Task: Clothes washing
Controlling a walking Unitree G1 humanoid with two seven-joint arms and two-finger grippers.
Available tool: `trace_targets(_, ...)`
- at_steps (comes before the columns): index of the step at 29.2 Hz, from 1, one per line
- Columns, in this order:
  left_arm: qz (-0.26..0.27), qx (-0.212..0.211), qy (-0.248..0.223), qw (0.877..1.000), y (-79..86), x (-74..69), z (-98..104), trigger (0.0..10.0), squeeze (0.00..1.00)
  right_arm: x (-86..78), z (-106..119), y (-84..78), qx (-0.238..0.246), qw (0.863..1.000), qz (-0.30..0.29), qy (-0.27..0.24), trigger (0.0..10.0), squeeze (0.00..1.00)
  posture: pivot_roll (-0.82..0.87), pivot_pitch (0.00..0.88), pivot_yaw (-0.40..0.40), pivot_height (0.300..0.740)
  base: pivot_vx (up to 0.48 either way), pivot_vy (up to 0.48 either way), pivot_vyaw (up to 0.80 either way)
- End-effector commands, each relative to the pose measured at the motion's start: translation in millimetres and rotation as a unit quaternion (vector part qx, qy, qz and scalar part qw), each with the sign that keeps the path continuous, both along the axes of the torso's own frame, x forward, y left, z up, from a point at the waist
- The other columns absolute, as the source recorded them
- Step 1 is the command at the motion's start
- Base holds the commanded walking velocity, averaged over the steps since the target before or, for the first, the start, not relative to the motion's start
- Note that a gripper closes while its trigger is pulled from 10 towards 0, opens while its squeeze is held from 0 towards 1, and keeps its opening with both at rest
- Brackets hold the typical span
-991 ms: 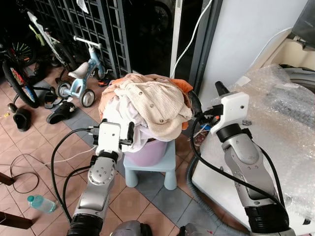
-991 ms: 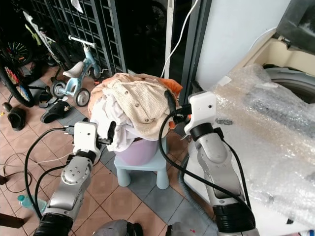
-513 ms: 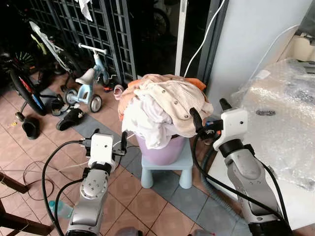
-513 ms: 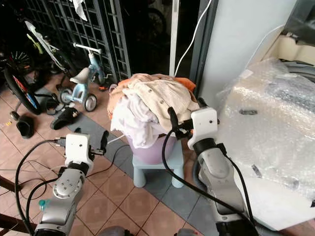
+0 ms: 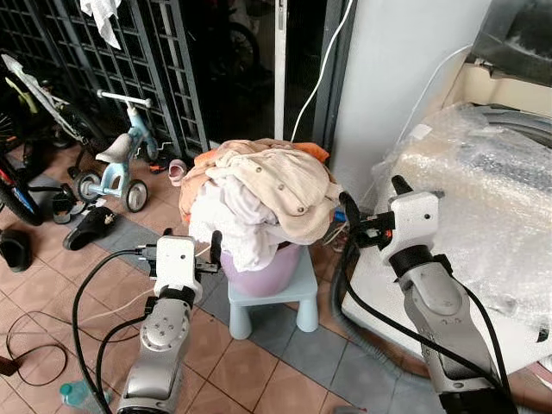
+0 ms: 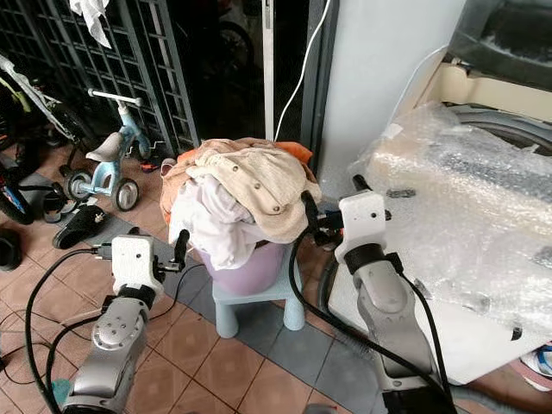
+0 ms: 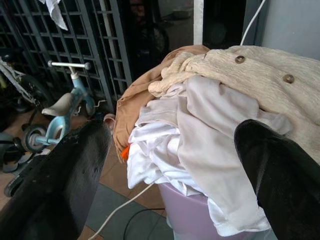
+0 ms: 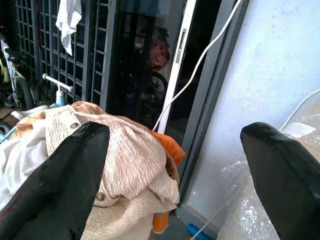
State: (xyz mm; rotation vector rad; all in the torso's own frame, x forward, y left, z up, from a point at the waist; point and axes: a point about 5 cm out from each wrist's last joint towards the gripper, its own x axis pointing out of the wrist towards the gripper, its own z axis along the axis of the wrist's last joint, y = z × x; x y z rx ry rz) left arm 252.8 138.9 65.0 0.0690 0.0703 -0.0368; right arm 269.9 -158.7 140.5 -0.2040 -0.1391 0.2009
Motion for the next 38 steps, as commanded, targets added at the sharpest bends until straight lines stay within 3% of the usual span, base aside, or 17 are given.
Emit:
trace_targets(1,0.005,0.003,0.001,1.0,5.8,-0.8,1,10.0,0.0,1.7,-1,3.6,-0.016,1.0,0.003,0.002,10.0,0.0,-0.07,0.0,0.055,0.74,0.461,0.0,0.0)
trace_targets(7,0.004,0.003,0.006,1.0,4.8,0.4,0,10.0,0.0,3.7,-4,-0.9,-0.013,1.0,-0.006,0.012,10.0,0.0,-0.08,0.0,0.055,0.74,0.421,0.127,0.0)
trace_targets(12,-0.002,0.006,0.0,1.0,1.8,1.5,2,10.0,0.0,7.4,-12,2.1,-0.049,0.998,-0.006,0.031,10.0,0.0,-0.07,0.0,0.052,0.74,0.439,0.0,0.0)
trace_targets(18,0.018,0.007,0.013,1.0,3.0,0.1,0,10.0,0.0,6.0,-29,7.7,0.012,0.995,0.009,0.095,10.0,0.0,-0.06,0.0,0.05,0.74,0.074,0.0,0.0)
trace_targets(24,0.022,0.015,0.024,0.999,5.0,-4.0,-3,10.0,0.0,-1.6,-53,17.6,-0.039,0.981,0.086,0.17,10.0,0.0,-0.05,0.0,0.047,0.74,0.0,0.0,0.0)
trace_targets(27,0.025,0.016,0.03,0.999,4.9,-5.3,-5,10.0,0.0,-3.7,-74,28.0,-0.062,0.963,0.133,0.228,10.0,0.0,-0.05,0.0,0.046,0.74,0.0,0.0,0.0)
trace_targets(30,0.023,0.017,0.029,0.999,2.8,-4.1,-4,10.0,0.0,3.5,-87,32.8,-0.067,0.96,0.11,0.247,10.0,0.0,-0.04,0.0,0.041,0.74,0.0,0.0,0.0)
trace_targets(31,0.022,0.02,0.025,0.999,2.4,-3.5,-3,10.0,0.0,5.3,-90,34.8,-0.068,0.96,0.107,0.251,6.3,0.0,-0.04,0.0,0.038,0.74,0.0,0.0,0.0)
trace_targets(32,0.021,0.023,0.023,0.999,2.1,-3.2,-2,10.0,0.0,6.0,-92,35.9,-0.069,0.959,0.108,0.254,6.3,0.0,-0.04,0.0,0.038,0.74,0.0,0.0,0.0)
trace_targets(33,0.02,0.028,0.019,0.999,2.1,-2.9,-2,10.0,0.0,8.2,-95,37.5,-0.067,0.958,0.102,0.26,0.0,0.0,-0.03,0.0,0.036,0.74,0.0,0.0,0.0)
trace_targets(38,0.017,0.03,0.021,0.999,0.6,-3.9,-1,10.0,0.0,19.0,-107,38.7,-0.062,0.953,0.064,0.29,0.0,0.0,-0.02,0.0,0.031,0.74,0.0,0.0,0.0)
